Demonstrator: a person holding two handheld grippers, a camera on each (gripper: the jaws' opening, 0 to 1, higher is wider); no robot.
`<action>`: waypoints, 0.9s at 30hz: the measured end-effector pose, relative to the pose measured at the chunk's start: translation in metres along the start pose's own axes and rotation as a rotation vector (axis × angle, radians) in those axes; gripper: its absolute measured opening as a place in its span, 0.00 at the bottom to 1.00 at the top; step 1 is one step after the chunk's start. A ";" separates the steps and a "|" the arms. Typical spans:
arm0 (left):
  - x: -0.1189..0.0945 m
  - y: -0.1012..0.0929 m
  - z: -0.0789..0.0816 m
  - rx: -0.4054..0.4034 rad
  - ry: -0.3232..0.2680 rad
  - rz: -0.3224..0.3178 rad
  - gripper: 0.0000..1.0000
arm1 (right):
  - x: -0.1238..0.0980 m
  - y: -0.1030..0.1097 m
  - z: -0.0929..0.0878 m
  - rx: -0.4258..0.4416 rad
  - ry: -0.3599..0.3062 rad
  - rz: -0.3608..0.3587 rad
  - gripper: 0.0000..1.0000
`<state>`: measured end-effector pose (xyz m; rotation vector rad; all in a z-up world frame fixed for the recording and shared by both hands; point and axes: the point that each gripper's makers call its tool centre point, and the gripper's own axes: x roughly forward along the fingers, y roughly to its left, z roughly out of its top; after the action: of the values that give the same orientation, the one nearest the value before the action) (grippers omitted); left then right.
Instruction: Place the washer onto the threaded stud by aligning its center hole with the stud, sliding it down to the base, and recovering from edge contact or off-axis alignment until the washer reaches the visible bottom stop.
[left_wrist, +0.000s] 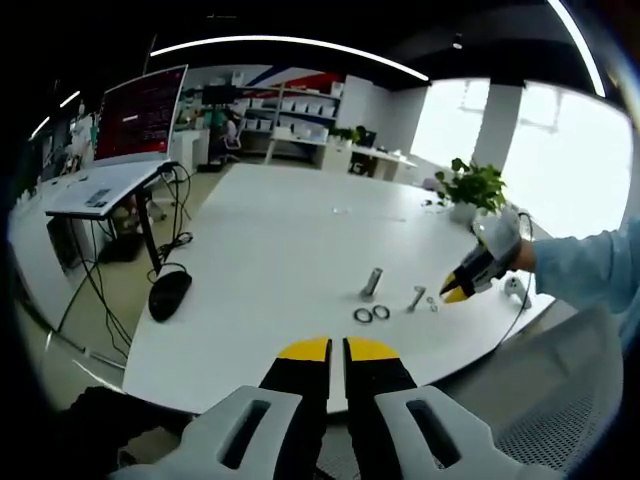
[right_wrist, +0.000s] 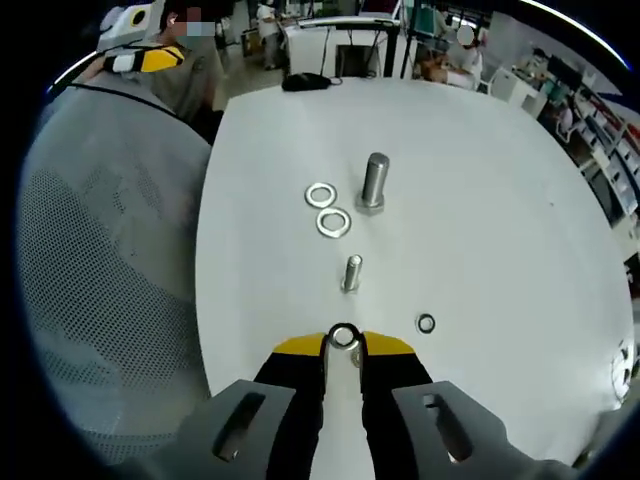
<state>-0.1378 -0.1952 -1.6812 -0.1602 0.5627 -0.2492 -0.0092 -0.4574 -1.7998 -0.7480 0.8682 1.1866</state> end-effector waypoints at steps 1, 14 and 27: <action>0.000 0.000 0.000 0.000 0.000 0.000 0.02 | 0.000 0.000 0.003 -0.003 -0.008 -0.003 0.14; 0.000 0.000 0.000 0.001 -0.001 -0.002 0.02 | 0.001 -0.005 0.035 -0.051 -0.042 -0.022 0.14; 0.000 -0.001 0.000 0.004 0.000 -0.009 0.02 | 0.009 -0.009 0.044 -0.138 0.034 -0.005 0.14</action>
<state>-0.1377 -0.1965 -1.6812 -0.1585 0.5617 -0.2593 0.0083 -0.4177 -1.7863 -0.8842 0.8178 1.2418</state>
